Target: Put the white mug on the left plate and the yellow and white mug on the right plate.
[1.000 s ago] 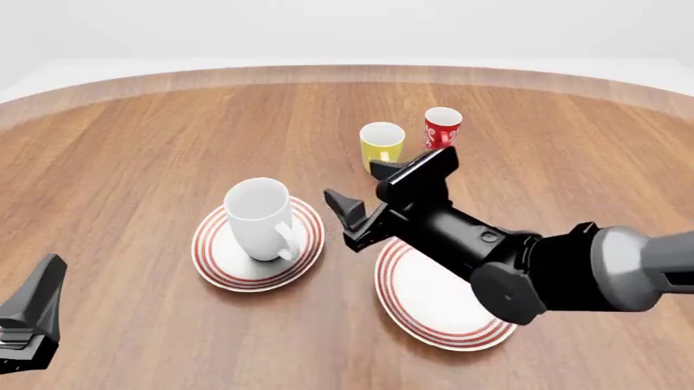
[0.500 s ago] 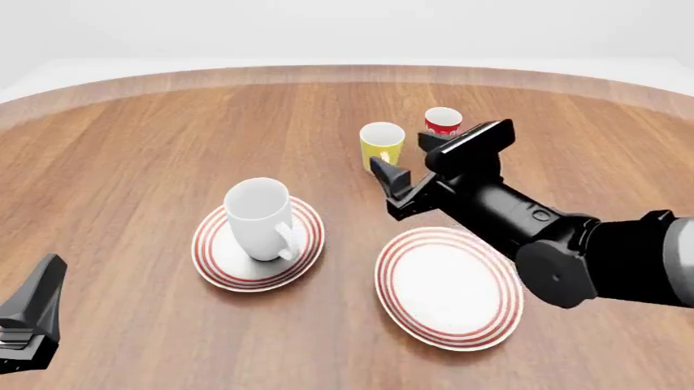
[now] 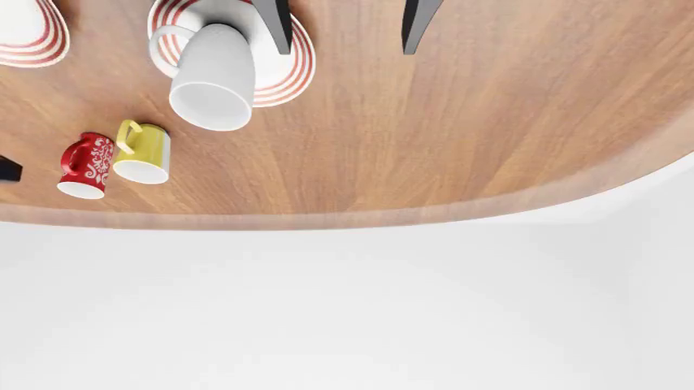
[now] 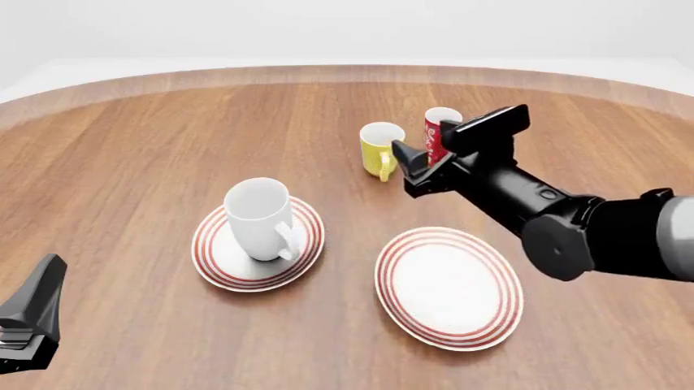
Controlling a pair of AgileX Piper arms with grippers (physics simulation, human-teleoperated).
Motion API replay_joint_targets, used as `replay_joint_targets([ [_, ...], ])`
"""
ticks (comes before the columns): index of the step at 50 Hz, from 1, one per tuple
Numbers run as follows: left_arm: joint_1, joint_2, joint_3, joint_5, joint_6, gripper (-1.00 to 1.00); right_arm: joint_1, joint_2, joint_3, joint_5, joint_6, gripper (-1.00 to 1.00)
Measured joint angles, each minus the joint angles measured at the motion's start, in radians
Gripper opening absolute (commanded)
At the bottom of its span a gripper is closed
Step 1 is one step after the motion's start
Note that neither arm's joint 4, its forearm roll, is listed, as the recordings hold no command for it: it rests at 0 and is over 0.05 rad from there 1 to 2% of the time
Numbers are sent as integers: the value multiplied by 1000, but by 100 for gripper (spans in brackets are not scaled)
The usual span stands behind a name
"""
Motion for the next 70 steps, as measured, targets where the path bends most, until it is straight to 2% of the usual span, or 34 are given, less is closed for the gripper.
replay_joint_targets([
  [23,0,0,0,0,0,100,-40,103,-65,-11,46,100],
  [49,0,0,0,0,0,100,-54,213,-195,16,103,100],
  [70,0,0,0,0,0,100,-66,316,-306,48,126,100],
])
